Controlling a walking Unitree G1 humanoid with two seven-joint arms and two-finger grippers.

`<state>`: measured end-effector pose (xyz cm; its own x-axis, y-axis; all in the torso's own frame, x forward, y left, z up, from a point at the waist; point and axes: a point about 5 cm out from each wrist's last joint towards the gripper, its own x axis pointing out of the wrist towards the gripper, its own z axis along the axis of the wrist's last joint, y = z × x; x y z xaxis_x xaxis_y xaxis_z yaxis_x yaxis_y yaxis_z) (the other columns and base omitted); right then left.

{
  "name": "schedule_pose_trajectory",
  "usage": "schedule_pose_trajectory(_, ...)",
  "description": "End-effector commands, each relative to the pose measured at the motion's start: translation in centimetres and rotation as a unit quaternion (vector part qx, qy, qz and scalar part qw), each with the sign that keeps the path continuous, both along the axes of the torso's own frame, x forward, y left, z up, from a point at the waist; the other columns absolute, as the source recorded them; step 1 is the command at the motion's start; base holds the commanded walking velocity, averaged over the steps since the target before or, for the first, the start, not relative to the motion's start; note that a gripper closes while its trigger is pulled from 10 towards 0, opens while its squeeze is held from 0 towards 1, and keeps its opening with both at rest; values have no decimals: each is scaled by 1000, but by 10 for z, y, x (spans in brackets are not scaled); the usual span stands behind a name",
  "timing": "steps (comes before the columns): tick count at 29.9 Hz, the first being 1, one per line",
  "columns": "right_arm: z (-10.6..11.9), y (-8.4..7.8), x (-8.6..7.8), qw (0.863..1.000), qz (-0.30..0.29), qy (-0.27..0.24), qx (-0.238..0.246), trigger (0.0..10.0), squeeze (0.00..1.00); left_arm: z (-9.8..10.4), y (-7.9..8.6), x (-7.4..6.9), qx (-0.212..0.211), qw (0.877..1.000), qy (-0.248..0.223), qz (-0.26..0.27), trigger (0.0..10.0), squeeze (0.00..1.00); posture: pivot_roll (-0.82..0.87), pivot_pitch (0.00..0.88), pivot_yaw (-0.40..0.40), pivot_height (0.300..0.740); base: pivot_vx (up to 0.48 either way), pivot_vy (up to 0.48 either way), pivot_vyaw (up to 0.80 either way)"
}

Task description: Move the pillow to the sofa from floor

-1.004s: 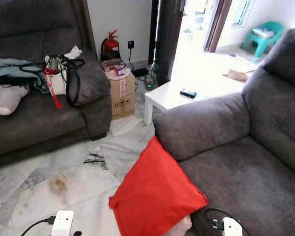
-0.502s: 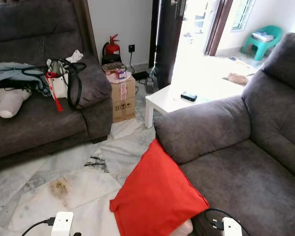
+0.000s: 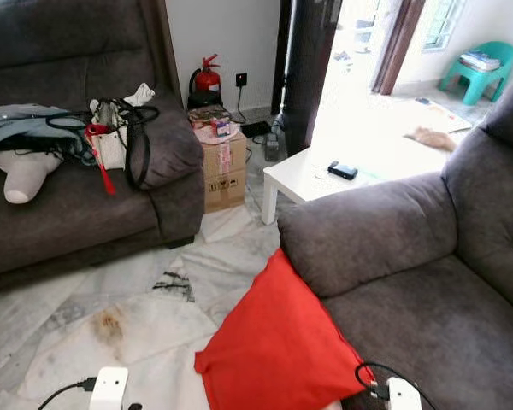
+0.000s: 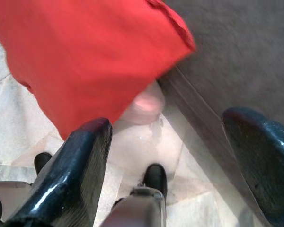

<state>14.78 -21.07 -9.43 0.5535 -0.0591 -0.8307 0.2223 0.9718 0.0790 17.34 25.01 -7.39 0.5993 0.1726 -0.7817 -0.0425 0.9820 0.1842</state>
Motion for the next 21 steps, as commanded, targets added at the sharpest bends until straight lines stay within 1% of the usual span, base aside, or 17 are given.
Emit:
schedule_pose_trajectory(1, 0, -1, 1, 1000, -1, -1, -2, 10000, 0, -3, 0, -5, -2, 1000, 11, 3, 10000, 0, -35, 5, -35, 740, 292, 0, 0)
schedule_pose_trajectory(20, 0, -1, 0, 1000, 0, -1, -2, 10000, 0, -3, 0, -5, -1, 1000, 13, 2, 10000, 0, -34, 8, -35, 740, 291, 0, 0)
schedule_pose_trajectory(21, 0, -1, 0, 1000, 0, -1, -2, 10000, 0, -3, 0, -5, 0, 1000, 13, 2, 10000, 0, -34, 9, -35, 740, 0, 0, 0)
